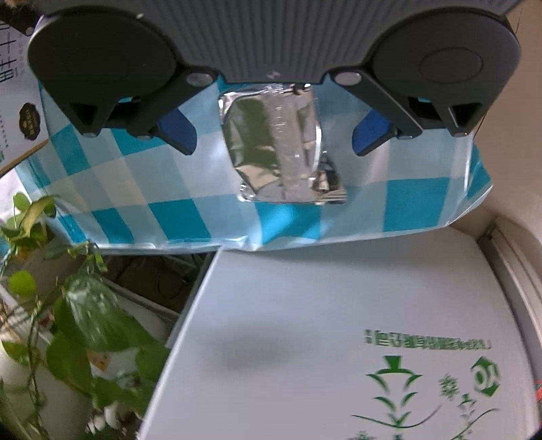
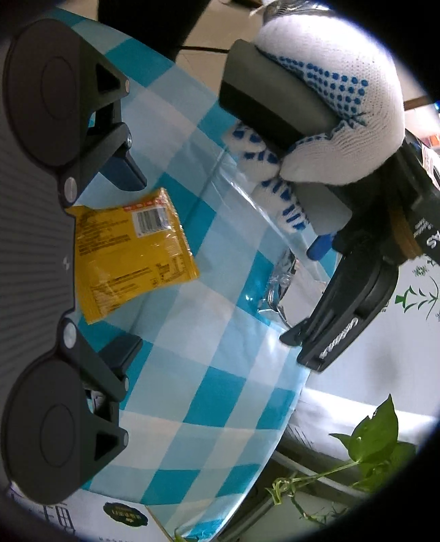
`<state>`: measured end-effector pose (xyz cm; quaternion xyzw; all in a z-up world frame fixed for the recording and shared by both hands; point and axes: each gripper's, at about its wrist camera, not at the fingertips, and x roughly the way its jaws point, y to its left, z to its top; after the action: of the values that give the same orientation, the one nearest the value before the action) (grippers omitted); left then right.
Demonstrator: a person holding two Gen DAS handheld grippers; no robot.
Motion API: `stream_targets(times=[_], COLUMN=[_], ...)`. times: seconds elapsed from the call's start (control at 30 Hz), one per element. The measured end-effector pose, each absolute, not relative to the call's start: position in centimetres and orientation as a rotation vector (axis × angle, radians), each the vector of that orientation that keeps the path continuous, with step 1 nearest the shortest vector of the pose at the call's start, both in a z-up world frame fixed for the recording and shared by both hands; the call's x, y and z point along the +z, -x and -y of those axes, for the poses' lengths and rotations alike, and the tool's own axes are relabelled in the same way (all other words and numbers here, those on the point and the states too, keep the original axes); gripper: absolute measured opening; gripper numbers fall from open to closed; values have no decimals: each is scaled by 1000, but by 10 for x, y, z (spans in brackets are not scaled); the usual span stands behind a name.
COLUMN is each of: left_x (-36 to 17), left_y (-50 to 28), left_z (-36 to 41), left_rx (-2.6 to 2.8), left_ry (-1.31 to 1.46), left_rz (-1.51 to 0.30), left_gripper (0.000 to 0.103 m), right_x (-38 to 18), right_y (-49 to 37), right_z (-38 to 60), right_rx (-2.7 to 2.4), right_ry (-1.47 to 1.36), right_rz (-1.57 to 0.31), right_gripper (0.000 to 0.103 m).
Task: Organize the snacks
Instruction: 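Lower left fingers onto the silver foil bag while right fingers lower onto the yellow bag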
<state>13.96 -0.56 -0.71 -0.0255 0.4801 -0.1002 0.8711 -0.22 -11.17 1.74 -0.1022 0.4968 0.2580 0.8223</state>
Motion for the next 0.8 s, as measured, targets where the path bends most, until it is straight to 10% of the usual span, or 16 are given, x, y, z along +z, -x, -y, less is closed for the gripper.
stream_targets(times=[0.57,0.8], left_x=[-23,-22], left_y=[-140,-139], left_z=[25,24], left_rx=[-135,-151], left_ry=[-54,-67], left_rz=[-1021,-1028], left_gripper=[103,103], right_x=[18,25], right_y=[11,14], right_z=[101,101], right_rx=[498,508], right_ry=[239,237], right_rz=[-1020,-1005], right_gripper=[95,77])
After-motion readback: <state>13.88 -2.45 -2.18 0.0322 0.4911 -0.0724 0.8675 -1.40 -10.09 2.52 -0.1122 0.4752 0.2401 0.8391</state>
